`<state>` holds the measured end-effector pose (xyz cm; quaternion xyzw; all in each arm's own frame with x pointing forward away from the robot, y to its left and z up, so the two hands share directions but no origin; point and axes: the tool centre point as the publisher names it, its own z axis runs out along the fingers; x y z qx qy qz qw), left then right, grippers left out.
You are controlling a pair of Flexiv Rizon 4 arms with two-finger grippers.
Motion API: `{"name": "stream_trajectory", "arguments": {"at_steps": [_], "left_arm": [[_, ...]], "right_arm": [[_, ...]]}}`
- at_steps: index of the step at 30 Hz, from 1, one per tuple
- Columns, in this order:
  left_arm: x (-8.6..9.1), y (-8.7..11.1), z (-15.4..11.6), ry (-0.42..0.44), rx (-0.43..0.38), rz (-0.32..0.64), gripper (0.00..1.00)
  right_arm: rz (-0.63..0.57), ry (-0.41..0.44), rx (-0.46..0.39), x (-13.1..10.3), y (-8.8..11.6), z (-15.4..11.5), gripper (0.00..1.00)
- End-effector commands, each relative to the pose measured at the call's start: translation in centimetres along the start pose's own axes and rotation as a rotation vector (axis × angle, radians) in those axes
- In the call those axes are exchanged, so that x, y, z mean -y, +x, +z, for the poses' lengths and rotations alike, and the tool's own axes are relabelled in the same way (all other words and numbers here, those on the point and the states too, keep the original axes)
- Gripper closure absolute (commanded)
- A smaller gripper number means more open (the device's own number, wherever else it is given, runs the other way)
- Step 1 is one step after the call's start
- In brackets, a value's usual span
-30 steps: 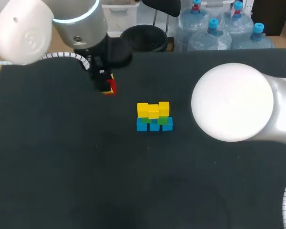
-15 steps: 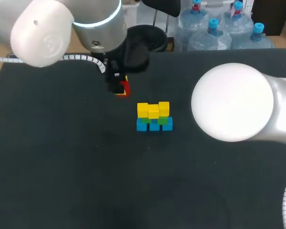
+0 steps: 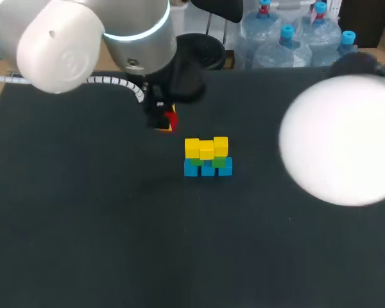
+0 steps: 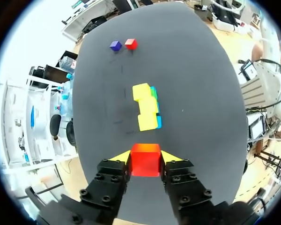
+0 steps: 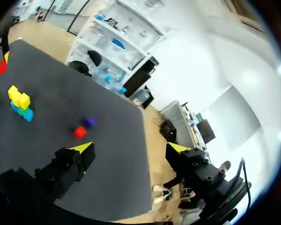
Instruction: Place the blue cubes, place green cubes on the blue cubes, place the yellow cubes on the green cubes, then place the red cubes on the yellow cubes, and place purple cube on the red cubes.
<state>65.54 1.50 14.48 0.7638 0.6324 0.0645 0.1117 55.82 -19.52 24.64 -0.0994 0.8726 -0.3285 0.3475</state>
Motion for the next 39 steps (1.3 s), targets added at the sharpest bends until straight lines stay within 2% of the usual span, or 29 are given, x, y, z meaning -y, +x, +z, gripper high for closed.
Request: {"name": "stream_trajectory", "arguments": {"at_steps": [1,6,11,20,26,39], "left_arm": [[0.1,-0.7,-0.1,-0.001,-0.009,0.006,1.0],[0.3,-0.9,0.0,0.005,-0.017,0.013,1.0],[0.4,-1.2,0.3,0.004,-0.024,0.027,1.0],[0.2,-2.7,1.9,0.011,-0.029,0.034,1.0],[-0.5,-3.6,3.5,0.031,-0.041,0.029,1.0],[-2.1,-4.4,4.6,0.06,-0.082,-0.013,1.0]], "right_arm": [[0.049,0.008,0.01,4.6,2.7,-1.8,0.0],[0.091,0.089,0.0,7.1,4.1,-2.2,0.0],[0.139,0.154,-0.001,9.8,4.5,-1.8,0.0],[0.139,0.154,-0.001,9.8,4.5,-1.8,0.0],[0.139,0.154,-0.001,9.8,4.5,-1.8,0.0],[0.139,0.154,-0.001,9.8,4.5,-1.8,0.0]]}}
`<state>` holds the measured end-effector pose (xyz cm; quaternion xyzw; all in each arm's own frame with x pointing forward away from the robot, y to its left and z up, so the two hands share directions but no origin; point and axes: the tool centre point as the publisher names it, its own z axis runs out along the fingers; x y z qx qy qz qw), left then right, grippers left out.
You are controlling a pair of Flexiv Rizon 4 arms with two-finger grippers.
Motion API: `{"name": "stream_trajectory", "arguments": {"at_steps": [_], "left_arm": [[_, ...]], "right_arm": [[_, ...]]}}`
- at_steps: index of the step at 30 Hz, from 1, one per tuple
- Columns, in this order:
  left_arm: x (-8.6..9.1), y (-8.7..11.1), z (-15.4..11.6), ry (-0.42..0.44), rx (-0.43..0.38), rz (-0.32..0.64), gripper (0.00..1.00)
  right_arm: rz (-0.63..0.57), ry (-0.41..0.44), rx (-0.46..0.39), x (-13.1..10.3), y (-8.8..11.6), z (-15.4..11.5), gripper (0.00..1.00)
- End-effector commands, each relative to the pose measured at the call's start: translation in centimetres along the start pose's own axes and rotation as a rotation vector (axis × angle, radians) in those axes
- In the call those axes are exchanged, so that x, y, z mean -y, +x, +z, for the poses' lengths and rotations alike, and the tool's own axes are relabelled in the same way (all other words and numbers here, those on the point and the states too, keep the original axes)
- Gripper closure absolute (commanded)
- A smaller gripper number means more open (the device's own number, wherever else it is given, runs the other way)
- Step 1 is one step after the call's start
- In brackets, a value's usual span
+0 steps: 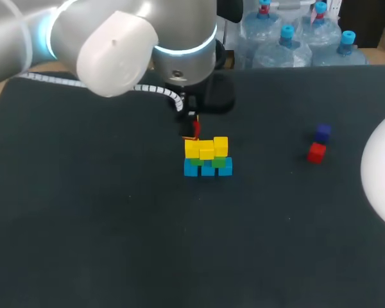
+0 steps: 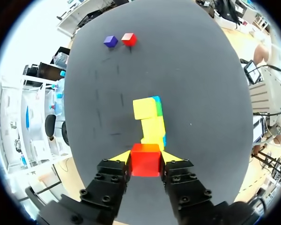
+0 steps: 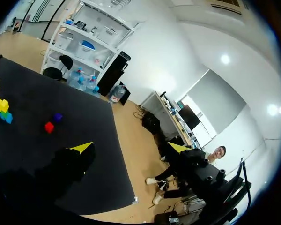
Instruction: Place the blue cubes, place green cubes on the blue cubes, place the yellow cubes on the green cubes, then place the red cubes on the yellow cubes, and place purple cube on the red cubes.
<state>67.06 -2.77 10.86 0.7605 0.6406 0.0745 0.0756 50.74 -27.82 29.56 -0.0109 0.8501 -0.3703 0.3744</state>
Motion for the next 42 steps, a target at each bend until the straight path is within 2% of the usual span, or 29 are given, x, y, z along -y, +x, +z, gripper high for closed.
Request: {"name": "stream_trajectory", "arguments": {"at_steps": [1,42], "left_arm": [[-0.8,-0.8,0.4,0.02,-0.02,-0.008,1.0],[-0.2,-1.1,1.8,0.059,-0.017,-0.068,1.0]], "right_arm": [[0.001,-0.001,0.002,0.1,0.1,0.1,0.0],[0.001,-0.001,0.002,0.1,0.1,0.1,0.0]]}}
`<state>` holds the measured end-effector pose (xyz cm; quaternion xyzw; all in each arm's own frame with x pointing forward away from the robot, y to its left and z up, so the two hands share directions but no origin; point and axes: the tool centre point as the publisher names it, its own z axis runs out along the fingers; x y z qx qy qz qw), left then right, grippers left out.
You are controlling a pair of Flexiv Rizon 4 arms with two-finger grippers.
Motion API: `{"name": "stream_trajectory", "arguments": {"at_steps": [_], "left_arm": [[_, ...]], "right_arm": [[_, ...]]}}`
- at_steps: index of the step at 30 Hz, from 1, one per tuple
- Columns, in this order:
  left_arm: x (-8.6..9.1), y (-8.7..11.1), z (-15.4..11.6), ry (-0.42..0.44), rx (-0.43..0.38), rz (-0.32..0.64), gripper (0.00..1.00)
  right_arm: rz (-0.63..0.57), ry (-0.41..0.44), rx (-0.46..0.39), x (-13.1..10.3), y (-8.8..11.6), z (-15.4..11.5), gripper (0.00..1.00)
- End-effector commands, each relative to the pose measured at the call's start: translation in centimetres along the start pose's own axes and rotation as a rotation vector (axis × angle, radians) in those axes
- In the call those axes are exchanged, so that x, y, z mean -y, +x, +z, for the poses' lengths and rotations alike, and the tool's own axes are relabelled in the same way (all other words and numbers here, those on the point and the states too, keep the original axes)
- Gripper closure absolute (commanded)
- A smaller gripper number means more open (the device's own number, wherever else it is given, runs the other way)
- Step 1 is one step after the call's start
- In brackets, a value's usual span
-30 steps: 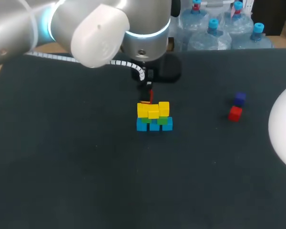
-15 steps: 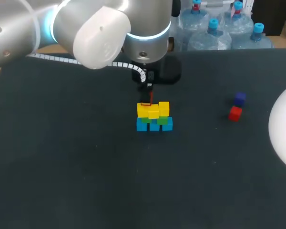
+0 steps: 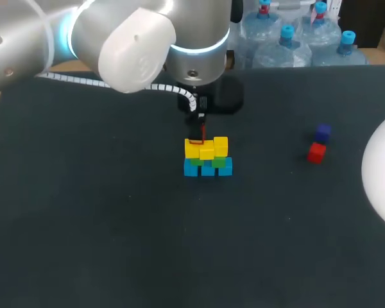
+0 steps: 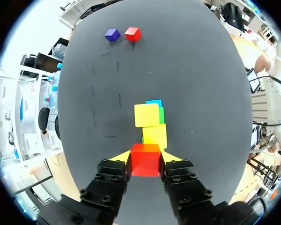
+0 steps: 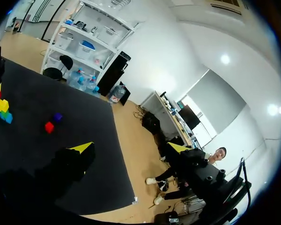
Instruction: Place the blue cubes, place green cubes on the blue cubes, place the yellow cubes on the green cubes, then place the red cubes on the yellow cubes, and place purple cube on the red cubes.
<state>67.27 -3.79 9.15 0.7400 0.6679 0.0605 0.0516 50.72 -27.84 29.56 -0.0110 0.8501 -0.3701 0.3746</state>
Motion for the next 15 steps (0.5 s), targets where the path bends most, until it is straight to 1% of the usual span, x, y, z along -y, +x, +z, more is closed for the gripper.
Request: {"name": "stream_trajectory", "arguments": {"at_steps": [1,15], "left_arm": [[-0.13,-0.17,0.06,0.004,0.001,-0.002,1.0],[0.16,-0.34,0.39,0.012,0.002,-0.01,1.0]], "right_arm": [[0.001,-0.001,0.002,0.02,0.04,0.09,0.0],[0.001,-0.001,0.002,0.02,0.04,0.09,0.0]]}}
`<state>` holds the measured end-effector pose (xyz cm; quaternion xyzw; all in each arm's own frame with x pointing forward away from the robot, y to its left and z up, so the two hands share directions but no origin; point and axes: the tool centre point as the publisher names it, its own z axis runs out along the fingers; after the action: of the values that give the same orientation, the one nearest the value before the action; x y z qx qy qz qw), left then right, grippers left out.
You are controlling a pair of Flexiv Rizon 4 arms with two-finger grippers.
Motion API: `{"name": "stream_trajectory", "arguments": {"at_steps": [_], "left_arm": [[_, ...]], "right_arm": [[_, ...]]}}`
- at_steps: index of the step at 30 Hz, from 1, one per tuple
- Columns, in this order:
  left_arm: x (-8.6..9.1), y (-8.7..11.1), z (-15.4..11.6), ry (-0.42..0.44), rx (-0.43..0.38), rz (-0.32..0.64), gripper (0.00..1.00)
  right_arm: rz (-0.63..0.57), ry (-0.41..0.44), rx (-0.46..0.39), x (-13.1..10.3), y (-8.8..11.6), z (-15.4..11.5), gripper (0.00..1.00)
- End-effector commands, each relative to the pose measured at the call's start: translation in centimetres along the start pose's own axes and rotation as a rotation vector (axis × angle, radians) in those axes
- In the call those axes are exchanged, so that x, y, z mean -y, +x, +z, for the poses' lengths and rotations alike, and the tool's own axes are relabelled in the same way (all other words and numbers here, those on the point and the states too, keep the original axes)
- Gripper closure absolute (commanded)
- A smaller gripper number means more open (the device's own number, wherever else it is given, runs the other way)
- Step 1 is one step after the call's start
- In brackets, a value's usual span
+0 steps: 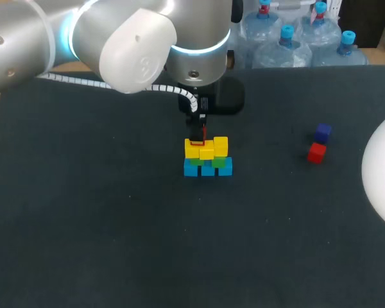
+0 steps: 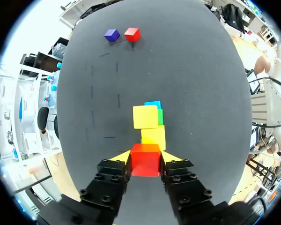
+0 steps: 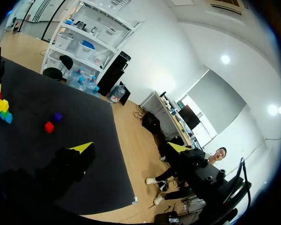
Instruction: Place the blue cubes, place green cubes on the blue cubes, place the yellow cubes on the green cubes, then place the red cubes on the yellow cubes, and place purple cube on the red cubes.
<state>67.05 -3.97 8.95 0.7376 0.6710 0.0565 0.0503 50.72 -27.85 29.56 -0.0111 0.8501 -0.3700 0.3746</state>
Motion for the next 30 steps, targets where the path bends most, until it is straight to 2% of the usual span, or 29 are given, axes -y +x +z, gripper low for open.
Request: {"name": "stream_trajectory", "arguments": {"at_steps": [1,16,17,18,30], "left_arm": [[0.0,-0.16,0.26,0.005,-0.002,-0.002,1.0],[0.1,-0.33,0.33,0.014,0.003,0.003,1.0],[0.12,-0.34,0.31,0.017,0.003,0.004,0.76],[0.14,-0.33,0.29,0.011,-0.002,-0.006,0.02],[-0.15,-0.38,-0.02,0.01,0.0,-0.025,0.0]], "right_arm": [[0.001,-0.001,0.002,0.02,0.04,0.09,0.0],[0.001,-0.001,0.002,0.02,0.04,0.09,0.0],[0.001,-0.001,0.002,0.02,0.04,0.09,0.0],[0.001,-0.001,0.002,0.02,0.04,0.09,0.0],[0.001,-0.001,0.002,0.02,0.04,0.09,0.0]]}}
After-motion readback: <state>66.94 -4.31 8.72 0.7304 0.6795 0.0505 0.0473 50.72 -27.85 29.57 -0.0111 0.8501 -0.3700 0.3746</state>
